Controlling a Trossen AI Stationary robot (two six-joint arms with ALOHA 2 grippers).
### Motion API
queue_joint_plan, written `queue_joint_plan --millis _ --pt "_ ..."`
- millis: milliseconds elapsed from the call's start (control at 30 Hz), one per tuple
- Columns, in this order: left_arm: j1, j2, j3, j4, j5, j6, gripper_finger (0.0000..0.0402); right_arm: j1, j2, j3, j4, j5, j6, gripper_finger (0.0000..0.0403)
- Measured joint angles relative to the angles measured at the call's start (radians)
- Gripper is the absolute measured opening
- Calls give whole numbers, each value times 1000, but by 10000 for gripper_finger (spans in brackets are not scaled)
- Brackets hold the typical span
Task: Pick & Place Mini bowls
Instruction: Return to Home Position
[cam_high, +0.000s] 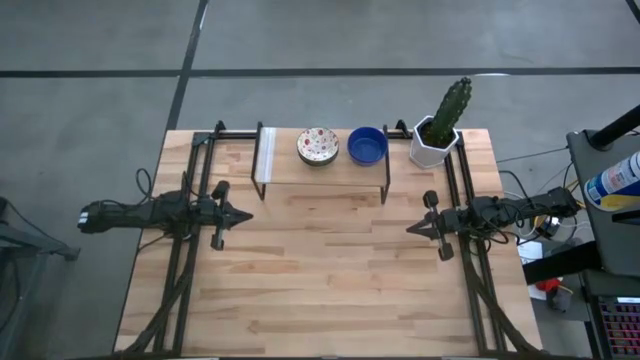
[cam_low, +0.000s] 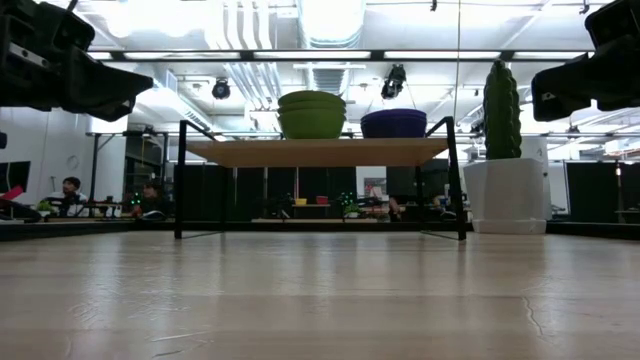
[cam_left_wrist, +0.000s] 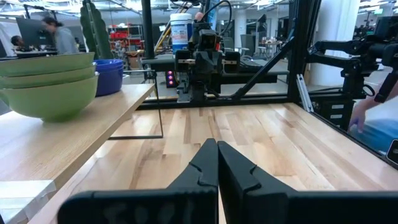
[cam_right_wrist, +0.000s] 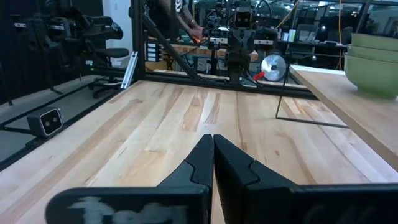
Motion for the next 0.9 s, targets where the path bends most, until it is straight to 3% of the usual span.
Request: queue_joint_plan --millis 900 --pt "0 0 -2 11 0 0 0 0 0 0 0 0 -1 8"
